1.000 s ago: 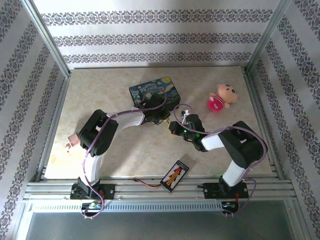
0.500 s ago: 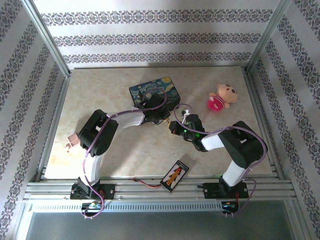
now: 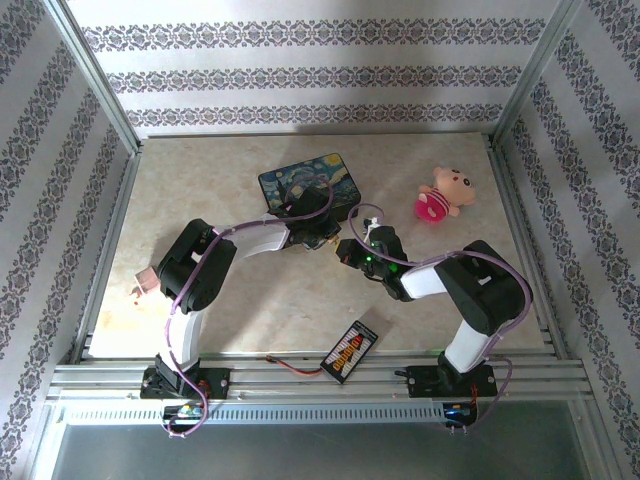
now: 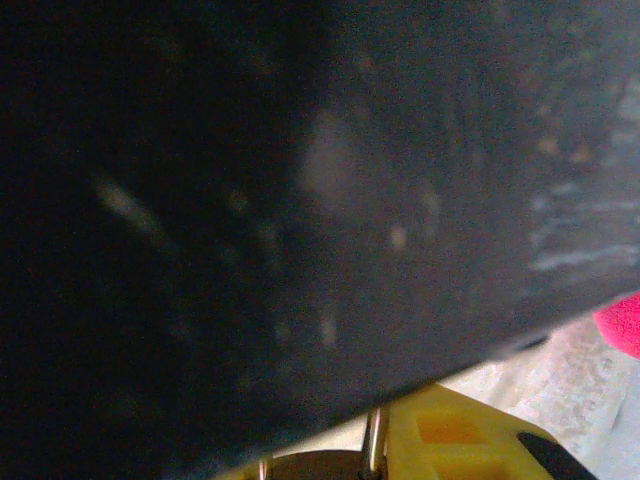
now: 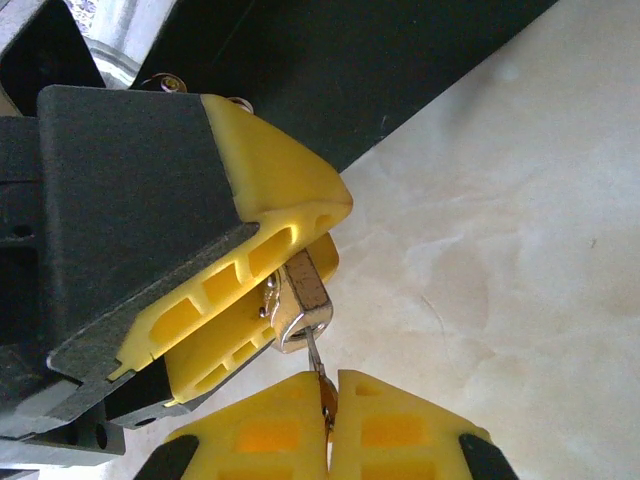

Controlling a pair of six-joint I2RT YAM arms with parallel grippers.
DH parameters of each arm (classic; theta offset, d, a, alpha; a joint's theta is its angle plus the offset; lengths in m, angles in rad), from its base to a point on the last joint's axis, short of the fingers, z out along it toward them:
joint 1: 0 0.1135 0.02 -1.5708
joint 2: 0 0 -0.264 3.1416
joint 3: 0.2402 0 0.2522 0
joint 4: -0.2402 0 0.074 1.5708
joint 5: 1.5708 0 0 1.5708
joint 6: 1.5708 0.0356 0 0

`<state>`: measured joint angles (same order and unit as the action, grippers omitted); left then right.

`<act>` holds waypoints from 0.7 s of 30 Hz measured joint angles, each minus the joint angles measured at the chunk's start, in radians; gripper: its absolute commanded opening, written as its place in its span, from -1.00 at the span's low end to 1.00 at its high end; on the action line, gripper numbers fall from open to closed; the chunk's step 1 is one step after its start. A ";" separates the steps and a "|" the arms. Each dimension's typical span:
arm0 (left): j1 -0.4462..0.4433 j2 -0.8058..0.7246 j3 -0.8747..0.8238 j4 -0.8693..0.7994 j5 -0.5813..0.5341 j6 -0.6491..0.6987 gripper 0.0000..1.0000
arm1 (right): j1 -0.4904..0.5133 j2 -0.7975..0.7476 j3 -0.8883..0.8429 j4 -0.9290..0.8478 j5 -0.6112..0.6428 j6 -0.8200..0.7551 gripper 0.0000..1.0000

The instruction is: Unlock a padlock with a key

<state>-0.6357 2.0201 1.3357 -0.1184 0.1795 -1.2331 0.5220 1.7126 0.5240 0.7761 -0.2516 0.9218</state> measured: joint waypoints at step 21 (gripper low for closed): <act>0.001 0.000 0.000 0.000 0.008 -0.001 -0.79 | -0.018 0.014 0.050 -0.048 -0.061 -0.093 -1.00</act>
<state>-0.6350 2.0201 1.3357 -0.1184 0.1871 -1.2343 0.5037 1.7271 0.5743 0.7284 -0.3126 0.8291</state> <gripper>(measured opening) 0.280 0.042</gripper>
